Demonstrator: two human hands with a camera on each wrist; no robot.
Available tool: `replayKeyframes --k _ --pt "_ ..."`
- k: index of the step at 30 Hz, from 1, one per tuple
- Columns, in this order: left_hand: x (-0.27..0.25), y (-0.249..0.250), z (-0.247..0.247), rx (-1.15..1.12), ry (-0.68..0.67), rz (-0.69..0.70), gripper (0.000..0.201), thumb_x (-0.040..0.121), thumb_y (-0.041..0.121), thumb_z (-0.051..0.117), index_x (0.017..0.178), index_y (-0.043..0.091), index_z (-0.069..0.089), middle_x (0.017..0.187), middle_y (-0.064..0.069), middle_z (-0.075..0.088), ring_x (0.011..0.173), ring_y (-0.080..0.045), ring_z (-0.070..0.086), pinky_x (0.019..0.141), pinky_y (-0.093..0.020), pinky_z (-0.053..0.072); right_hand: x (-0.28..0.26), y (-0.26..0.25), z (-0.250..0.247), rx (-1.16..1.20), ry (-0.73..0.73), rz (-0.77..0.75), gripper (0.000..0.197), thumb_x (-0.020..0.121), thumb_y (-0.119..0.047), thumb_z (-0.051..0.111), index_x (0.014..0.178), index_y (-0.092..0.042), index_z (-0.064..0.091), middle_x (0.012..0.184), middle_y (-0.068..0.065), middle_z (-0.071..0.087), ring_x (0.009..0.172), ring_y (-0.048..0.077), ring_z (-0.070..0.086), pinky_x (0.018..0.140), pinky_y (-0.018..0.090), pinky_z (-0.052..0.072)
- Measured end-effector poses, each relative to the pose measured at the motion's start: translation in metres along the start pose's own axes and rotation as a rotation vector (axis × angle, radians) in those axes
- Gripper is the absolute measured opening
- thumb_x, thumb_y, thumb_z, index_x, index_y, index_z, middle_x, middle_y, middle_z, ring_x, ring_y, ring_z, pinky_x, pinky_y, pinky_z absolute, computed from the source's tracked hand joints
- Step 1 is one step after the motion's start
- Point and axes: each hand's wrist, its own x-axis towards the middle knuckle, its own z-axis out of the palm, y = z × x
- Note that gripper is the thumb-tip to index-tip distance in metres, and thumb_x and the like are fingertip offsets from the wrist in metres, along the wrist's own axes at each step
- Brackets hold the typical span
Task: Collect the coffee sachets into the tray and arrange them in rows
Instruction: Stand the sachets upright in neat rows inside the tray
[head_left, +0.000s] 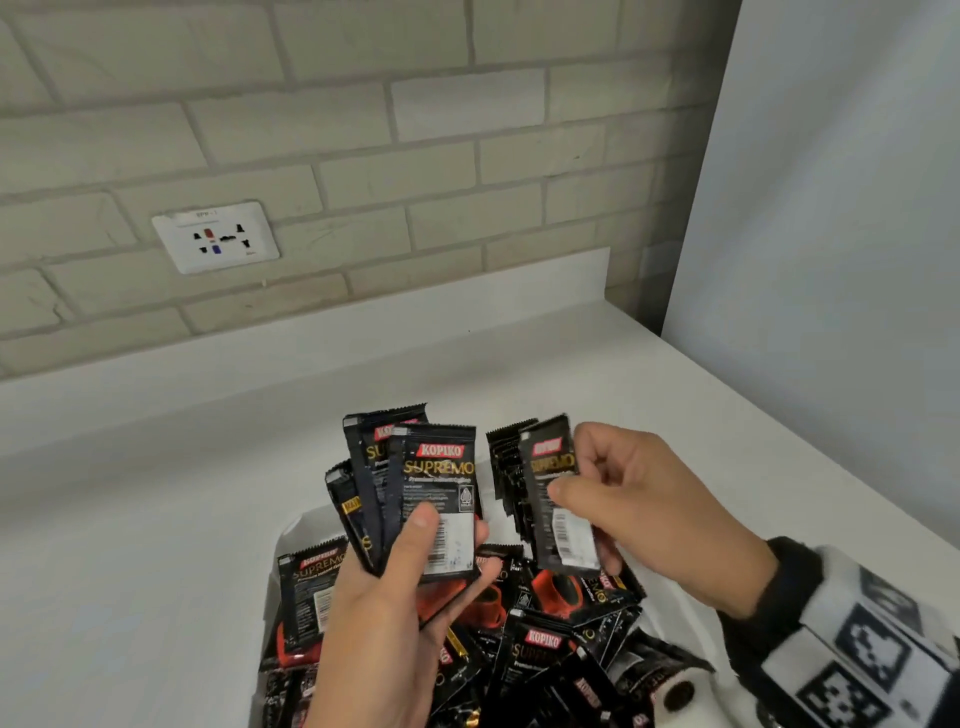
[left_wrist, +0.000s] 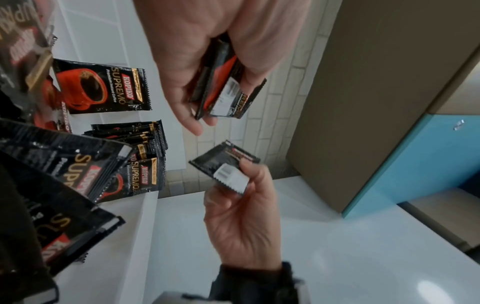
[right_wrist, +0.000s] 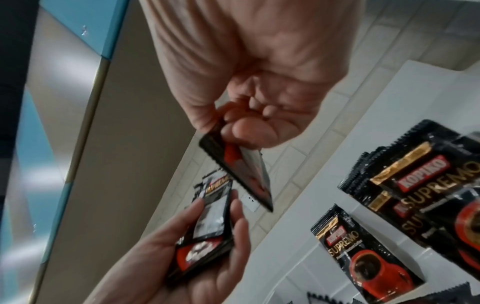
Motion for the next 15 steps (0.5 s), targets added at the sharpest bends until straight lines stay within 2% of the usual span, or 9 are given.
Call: replayKeyframes --k 2,5,8,12,15 --pt "-0.001 -0.005 0.003 0.038 -0.011 0.026 0.035 0.065 0.017 0.059 0.098 0.006 0.060 0.074 -0.012 0.072 0.064 -0.022 0.070 0.060 -0.039 0.059 0.000 -0.002 0.010 -0.025 -0.068 0.011 0.032 0.085 0.000 0.053 0.060 -0.014 0.038 0.042 0.001 0.050 0.031 0.009 0.045 0.032 0.015 0.032" --pt "-0.002 -0.009 0.007 0.092 -0.025 0.045 0.035 0.064 0.020 0.059 0.097 0.009 0.060 0.069 -0.008 0.072 0.056 -0.017 0.068 0.052 -0.030 0.057 0.001 -0.007 0.026 -0.012 -0.140 0.013 0.028 0.086 -0.007 0.053 0.063 -0.015 0.039 0.042 0.003 0.050 0.031 0.009 0.045 0.035 0.016 0.034" --pt "-0.002 -0.009 0.005 0.107 -0.037 0.057 0.035 0.065 0.021 0.059 0.098 0.010 0.062 0.069 -0.010 0.071 0.057 -0.018 0.067 0.056 -0.034 0.053 0.005 -0.007 0.033 0.016 -0.138 0.015 0.029 0.086 -0.010 0.054 0.063 -0.016 0.039 0.040 0.001 0.049 0.031 0.009 0.043 0.036 0.017 0.035" --pt "0.001 -0.007 -0.001 0.081 -0.026 0.046 0.032 0.064 0.018 0.060 0.095 0.009 0.062 0.070 -0.011 0.071 0.058 -0.019 0.068 0.049 -0.030 0.056 0.006 -0.001 0.033 0.023 -0.105 0.007 0.030 0.085 -0.009 0.057 0.061 -0.017 0.040 0.043 -0.005 0.048 0.035 0.005 0.046 0.039 0.016 0.037" --pt "0.004 -0.005 -0.004 0.013 0.013 0.010 0.031 0.059 0.012 0.062 0.091 0.013 0.062 0.071 -0.007 0.073 0.061 -0.017 0.070 0.061 -0.038 0.057 0.007 0.004 0.026 0.072 -0.034 -0.037 0.027 0.081 -0.013 0.062 0.063 -0.019 0.043 0.055 -0.001 0.053 0.050 0.012 0.053 0.048 0.022 0.042"
